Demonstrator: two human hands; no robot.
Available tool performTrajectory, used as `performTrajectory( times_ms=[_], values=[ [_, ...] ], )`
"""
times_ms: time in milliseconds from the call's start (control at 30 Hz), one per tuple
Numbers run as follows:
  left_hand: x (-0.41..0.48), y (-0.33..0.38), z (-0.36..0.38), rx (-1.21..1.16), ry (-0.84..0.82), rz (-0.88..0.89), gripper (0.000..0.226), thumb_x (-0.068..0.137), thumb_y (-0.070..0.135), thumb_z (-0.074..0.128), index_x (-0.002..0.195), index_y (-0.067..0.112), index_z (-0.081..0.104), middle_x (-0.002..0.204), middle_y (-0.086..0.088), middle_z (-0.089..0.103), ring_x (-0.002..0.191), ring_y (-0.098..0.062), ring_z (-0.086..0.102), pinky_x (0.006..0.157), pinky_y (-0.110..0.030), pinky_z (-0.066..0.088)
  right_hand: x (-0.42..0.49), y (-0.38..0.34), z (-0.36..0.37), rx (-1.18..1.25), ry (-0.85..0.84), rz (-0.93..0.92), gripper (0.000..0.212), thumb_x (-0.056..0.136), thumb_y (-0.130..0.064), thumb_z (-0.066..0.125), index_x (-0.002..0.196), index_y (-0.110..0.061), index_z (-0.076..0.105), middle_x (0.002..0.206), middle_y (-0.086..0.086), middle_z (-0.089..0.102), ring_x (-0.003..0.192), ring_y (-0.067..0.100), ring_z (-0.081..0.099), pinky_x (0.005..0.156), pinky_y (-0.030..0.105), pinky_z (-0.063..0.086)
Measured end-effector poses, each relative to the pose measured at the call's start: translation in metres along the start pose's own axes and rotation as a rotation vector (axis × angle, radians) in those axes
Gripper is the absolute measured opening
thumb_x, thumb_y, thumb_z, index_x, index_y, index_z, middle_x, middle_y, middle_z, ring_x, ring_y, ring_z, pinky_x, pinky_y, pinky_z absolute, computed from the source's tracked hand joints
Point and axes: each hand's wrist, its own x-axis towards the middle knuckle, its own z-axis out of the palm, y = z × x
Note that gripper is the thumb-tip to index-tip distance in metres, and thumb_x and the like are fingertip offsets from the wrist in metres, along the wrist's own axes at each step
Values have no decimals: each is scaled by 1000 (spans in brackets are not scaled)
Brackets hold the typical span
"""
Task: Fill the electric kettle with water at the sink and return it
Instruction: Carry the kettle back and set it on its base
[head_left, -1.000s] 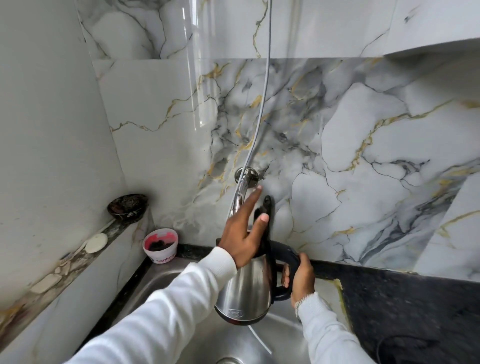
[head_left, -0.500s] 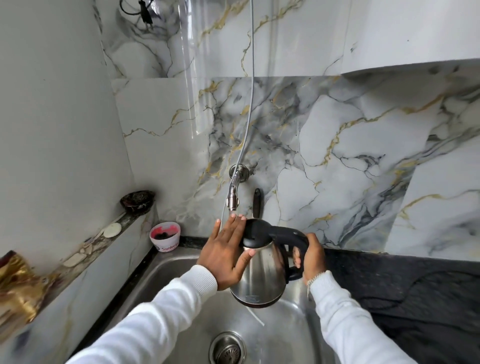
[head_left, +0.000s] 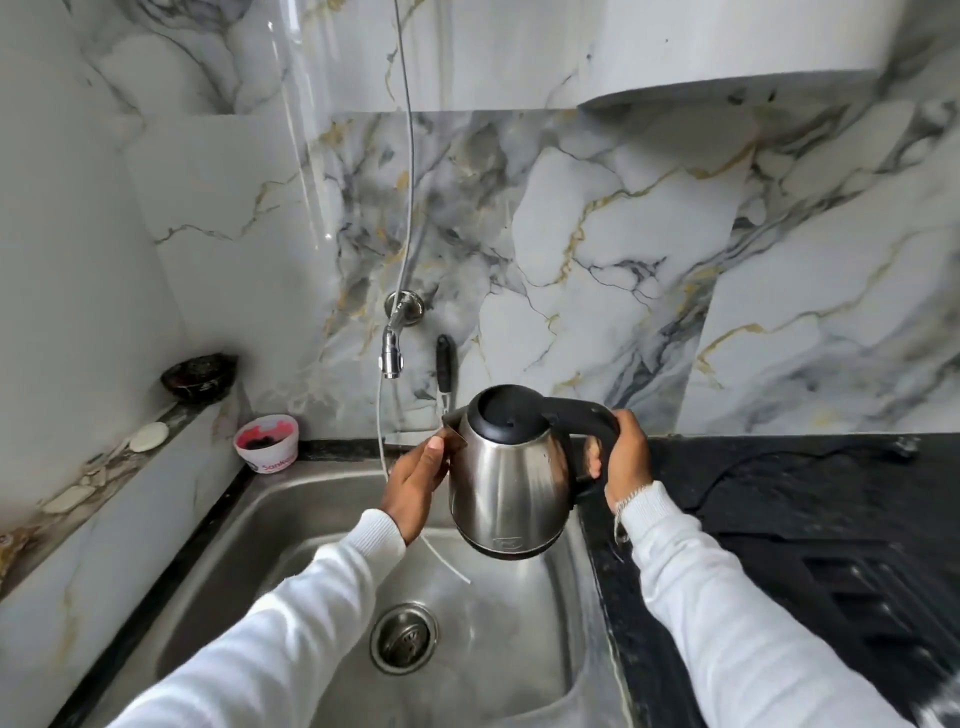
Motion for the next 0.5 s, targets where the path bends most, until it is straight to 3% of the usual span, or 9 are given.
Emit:
performTrajectory(
  times_ms=[167,300,400,500],
  values=[
    [3,-10,59,-89,-61,-71,27,98,20,33,108,31,56,103,10,62,102,-9,56,88,-20,44,-8,-22,-61,-19,73,15,53,85,-35,37,36,-17,44,31,1,36,27,15,26,33,23,15],
    [7,-8,123,-149,-112,-200,30,98,25,33,84,26,59,88,7,59,84,-6,52,77,-18,40,-13,-41,-119,-35,150,10,51,88,-33,33,41,-15,41,31,0,35,29,16,24,36,27,12],
    [7,-17,168,-232,-217,-252,36,100,32,25,92,22,59,96,9,60,92,-2,54,84,-17,40,-16,-50,-165,-27,218,6,54,88,-34,36,37,-17,45,31,0,35,28,17,24,37,28,11],
    [4,-26,202,-226,-266,-268,38,99,36,22,100,19,56,93,10,63,88,-2,54,77,-17,41,-17,-54,-205,-3,274,4,50,88,-34,37,42,-18,48,32,0,36,28,16,24,38,28,11]
  ],
)
